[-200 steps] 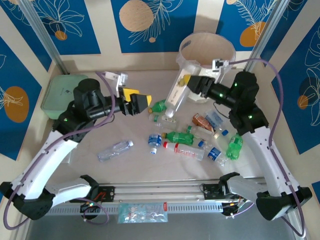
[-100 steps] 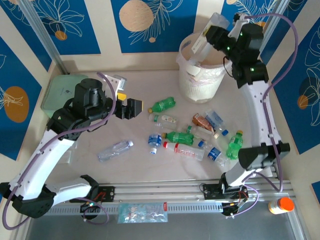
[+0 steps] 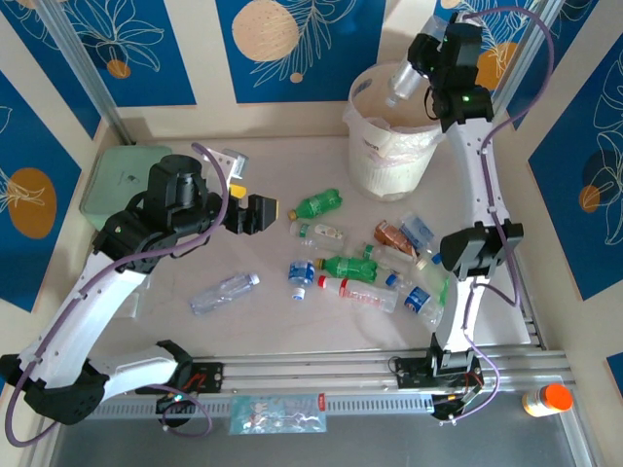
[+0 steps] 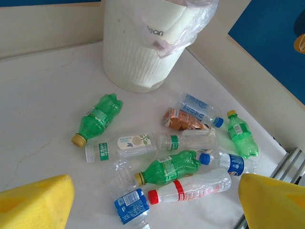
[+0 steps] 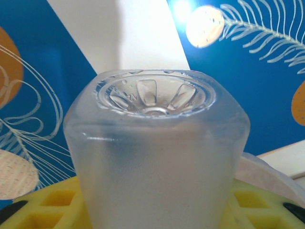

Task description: Put the plastic bottles in the bin

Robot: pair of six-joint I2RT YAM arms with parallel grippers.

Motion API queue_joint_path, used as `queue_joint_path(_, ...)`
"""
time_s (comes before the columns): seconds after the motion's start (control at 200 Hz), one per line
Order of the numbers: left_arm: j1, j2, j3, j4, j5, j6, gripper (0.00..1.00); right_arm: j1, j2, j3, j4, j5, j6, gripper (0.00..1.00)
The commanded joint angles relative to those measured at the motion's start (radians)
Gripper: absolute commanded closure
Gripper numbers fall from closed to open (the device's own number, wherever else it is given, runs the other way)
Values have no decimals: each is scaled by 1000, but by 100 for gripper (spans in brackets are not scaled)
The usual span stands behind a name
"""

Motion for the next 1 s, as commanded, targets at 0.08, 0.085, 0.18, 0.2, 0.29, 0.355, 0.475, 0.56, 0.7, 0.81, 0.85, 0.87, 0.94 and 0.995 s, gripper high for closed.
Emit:
queue_joint_path(0.08,-2,-26,-26,-14,-5,21,11,17,58,23,-75,-14,-6,50)
queue_joint_path(0.085,-3,-26,-27,-14,-5,21,11,18,60,23,-77,-16,-6,50)
queue_joint_path(0.18,-2,-25,-43,-14,-7,19,11,21,104,31,-103,-68,1,48)
queue_joint_path(0.2,-2,-25,-47,-12,-6,18,11,20,115,36,-113,-79,5,48)
queue_joint_path(0.29,-2,-26,-61,-11,-4,14,11,22,165,70,-161,-118,6,47)
queue_joint_path(0.355,-2,-27,-67,-13,-5,14,11,22,200,87,-190,-153,9,47)
queue_joint_path(0.475,-2,-32,-89,-7,-7,4,11,17,248,105,-232,-212,28,46)
queue_joint_path(0.56,-2,-28,-102,-12,3,-5,11,9,270,119,-261,-243,35,43)
queue_joint_path(0.7,-2,-29,-115,-35,-15,-8,10,-3,273,144,-289,-252,39,30)
queue_joint_path(0.81,-2,-34,-119,-46,-28,-1,9,-5,254,174,-308,-236,32,23)
queue_joint_path(0.85,-2,-34,-121,-49,-36,1,8,-4,239,176,-307,-226,25,21)
queue_joint_path(0.87,-2,-34,-121,-51,-40,1,8,-4,232,176,-308,-223,20,20)
queue_joint_path(0.94,-2,-35,-121,-58,-55,5,7,-1,202,176,-306,-211,2,19)
queue_joint_path(0.995,-2,-38,-119,-66,-66,4,7,5,175,175,-309,-191,-16,19)
